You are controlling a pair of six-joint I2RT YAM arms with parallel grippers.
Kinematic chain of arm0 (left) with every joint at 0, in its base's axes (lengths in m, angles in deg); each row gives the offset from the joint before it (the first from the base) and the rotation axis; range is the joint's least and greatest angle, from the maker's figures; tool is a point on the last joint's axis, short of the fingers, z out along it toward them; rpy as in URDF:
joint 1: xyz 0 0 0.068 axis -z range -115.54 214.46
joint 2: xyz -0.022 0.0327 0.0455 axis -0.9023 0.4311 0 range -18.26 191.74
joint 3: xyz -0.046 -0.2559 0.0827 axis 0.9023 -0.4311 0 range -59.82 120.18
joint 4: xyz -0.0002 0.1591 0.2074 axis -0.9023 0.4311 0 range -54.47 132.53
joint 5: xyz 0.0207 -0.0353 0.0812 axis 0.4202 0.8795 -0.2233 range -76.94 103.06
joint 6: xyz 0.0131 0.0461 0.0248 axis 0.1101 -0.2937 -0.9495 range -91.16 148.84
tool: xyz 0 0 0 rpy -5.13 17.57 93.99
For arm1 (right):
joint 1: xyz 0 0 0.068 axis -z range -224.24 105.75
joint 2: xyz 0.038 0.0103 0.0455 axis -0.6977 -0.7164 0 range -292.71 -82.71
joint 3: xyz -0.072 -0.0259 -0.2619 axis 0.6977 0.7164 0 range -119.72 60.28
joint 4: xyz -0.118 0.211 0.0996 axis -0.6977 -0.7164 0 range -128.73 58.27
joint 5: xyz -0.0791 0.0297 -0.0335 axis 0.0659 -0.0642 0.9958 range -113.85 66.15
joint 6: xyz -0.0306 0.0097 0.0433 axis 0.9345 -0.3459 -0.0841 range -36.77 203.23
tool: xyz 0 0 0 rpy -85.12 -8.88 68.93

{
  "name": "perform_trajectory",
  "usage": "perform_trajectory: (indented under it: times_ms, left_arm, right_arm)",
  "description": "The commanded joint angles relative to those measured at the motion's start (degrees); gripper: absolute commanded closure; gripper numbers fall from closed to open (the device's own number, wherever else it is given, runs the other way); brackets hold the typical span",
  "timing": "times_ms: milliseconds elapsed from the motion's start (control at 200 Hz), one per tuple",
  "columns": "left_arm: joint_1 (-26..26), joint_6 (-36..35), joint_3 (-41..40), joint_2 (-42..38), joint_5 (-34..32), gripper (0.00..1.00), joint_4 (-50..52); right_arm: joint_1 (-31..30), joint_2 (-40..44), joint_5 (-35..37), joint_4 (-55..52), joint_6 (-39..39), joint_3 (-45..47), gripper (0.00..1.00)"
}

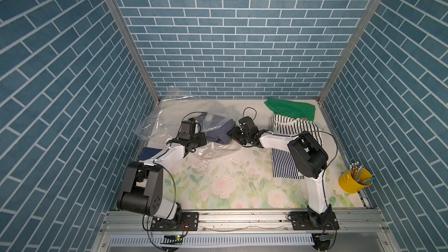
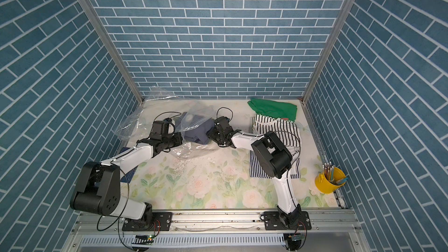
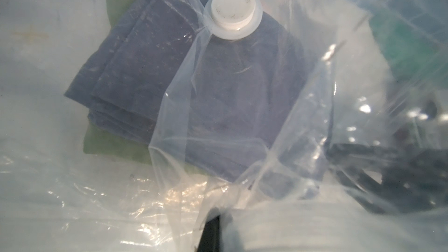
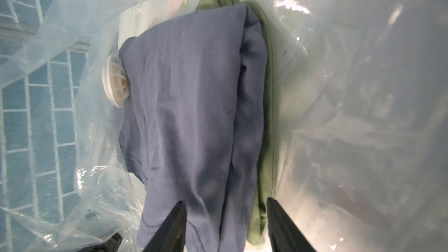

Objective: Take the tank top out of the vacuum bag
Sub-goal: Take out the tank top from the vacuum bag.

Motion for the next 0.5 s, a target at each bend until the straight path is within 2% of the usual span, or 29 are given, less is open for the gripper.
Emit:
perform_trajectory:
  times_ms: [0,70,165,265,385,495]
  left_arm:
    - [-0.06,-0.61,-1.01,-1.18,-0.01,1.00,0.22]
    - [-0.06,-0.61,-1.28,-1.47,0.06,1.00,0.30]
    - [-0.05,-0.61,-1.32,-1.71,0.07,1.00,0.32]
    - [-0.06,-0.70,-1.28,-1.82,0.02,1.00,0.40]
    - [-0.06,-0.78,-1.56,-1.84,0.14,1.00,0.48]
    - [-0.06,-0.96,-1.79,-2.05,0.33,1.00,0.58]
  right_arm:
    - [0.29,-1.37,-1.89,1.14,-0.22,-1.46,0.48]
    - [0.30,-2.82,-3.29,1.97,-0.29,-2.31,0.47]
    - [0.41,-4.53,-4.92,2.88,-0.25,-4.04,0.39]
    - [0.38,-5.71,-7.86,5.01,2.04,-6.81,0.39]
    - [0.29,-5.72,-9.53,6.24,4.02,-9.85,0.45]
    - [0.29,-5.13,-10.29,7.90,4.37,-10.98,0.55]
